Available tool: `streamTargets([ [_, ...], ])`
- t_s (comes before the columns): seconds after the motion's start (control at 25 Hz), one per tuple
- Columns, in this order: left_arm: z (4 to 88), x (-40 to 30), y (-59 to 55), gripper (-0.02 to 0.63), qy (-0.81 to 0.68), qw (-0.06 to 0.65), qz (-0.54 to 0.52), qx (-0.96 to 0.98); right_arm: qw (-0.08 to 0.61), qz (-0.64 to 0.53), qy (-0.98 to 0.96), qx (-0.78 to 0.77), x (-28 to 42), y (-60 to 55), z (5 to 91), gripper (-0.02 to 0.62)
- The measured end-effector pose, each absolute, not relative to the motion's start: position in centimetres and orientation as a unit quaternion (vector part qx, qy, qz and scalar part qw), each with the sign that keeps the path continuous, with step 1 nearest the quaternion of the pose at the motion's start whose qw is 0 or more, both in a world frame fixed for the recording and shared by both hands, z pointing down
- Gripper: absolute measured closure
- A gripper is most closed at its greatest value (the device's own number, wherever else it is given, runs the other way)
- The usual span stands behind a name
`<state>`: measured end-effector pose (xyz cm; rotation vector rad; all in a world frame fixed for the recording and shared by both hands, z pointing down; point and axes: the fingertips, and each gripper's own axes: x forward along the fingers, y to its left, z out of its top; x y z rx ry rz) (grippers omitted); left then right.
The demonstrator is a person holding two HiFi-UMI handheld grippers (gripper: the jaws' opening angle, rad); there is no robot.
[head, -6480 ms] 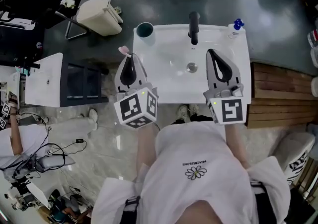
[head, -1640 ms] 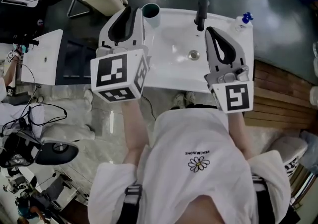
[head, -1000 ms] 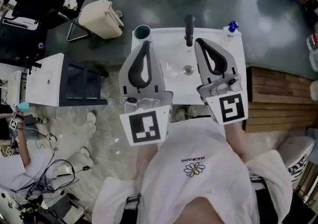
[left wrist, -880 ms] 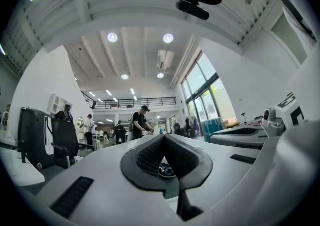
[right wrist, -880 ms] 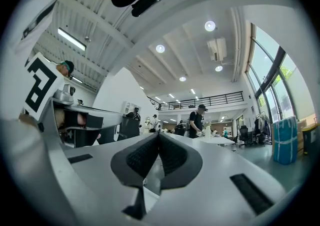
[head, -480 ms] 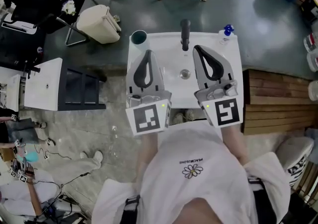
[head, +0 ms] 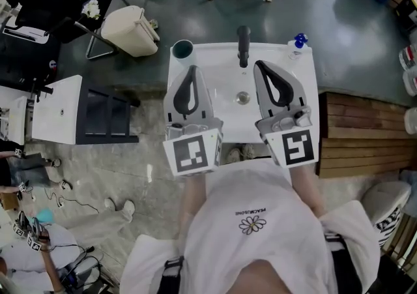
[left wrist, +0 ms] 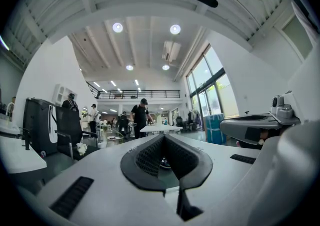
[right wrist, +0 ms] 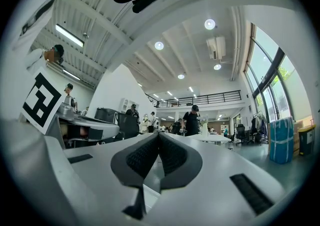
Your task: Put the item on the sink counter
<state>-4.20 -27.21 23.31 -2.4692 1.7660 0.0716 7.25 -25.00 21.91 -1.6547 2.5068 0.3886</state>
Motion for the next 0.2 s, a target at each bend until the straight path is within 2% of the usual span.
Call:
streamTargets([
  [0.2,23.58,-4.42,-27.25,0.591,0.582,0.056,0.016,-0.811,0.054,0.127,0.829,-0.542,7.17,-25.04,22.17,0.584],
])
